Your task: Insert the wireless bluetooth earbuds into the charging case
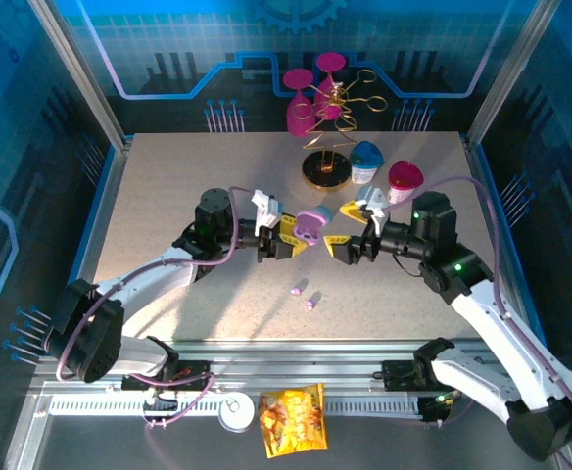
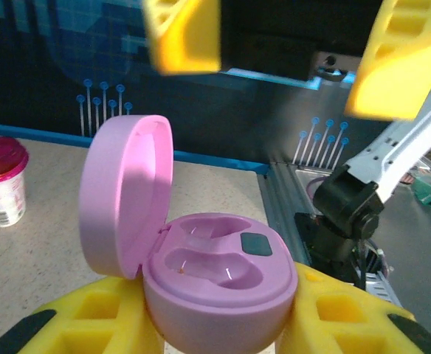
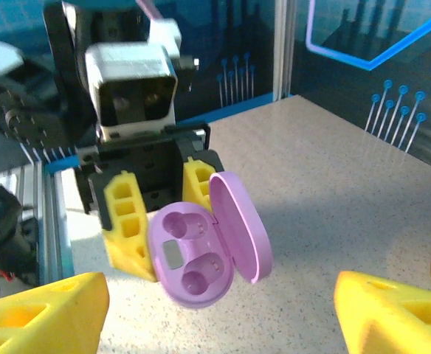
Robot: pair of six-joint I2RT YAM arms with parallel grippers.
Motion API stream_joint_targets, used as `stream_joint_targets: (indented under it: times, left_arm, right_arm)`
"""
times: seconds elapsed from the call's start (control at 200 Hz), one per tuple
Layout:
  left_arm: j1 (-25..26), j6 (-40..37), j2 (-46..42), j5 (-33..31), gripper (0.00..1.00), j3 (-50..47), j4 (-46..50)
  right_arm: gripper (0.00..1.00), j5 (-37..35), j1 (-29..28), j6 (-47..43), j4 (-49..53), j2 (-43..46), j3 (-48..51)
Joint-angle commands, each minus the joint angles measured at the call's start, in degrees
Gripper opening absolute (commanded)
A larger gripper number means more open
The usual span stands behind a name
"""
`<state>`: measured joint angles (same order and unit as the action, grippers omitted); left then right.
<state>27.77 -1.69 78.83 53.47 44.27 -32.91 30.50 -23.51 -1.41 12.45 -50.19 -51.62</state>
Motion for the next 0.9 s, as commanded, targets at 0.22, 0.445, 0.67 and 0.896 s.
stream_joint_targets:
  times: [0.22,0.445,0.67,0.896]
  left_arm:
    - [-3.7,8.5,1.7,-4.4,0.3,-5.7,-20.9]
    - [-4.8,9.1,0.6,-8.7,0.29,-8.8,-26.5]
    - [-4.9,8.0,-0.9,-10.1,0.29,-9.5,-26.5]
    - [-4.9,7.9,-1.7,-10.3,0.29,-9.7,-26.5]
  right_arm:
    - [0.84,-0.2,7.1,11.1,-2.9,2.1,4.5]
    - [0.82,-9.0,4.9,16.1,4.5,-4.0,6.9]
    - [0.78,-16.7,-3.6,22.9,3.8,-7.9,11.8]
    - [0.63,-18.8,-13.7,33.5,-1.8,-15.2,16.0]
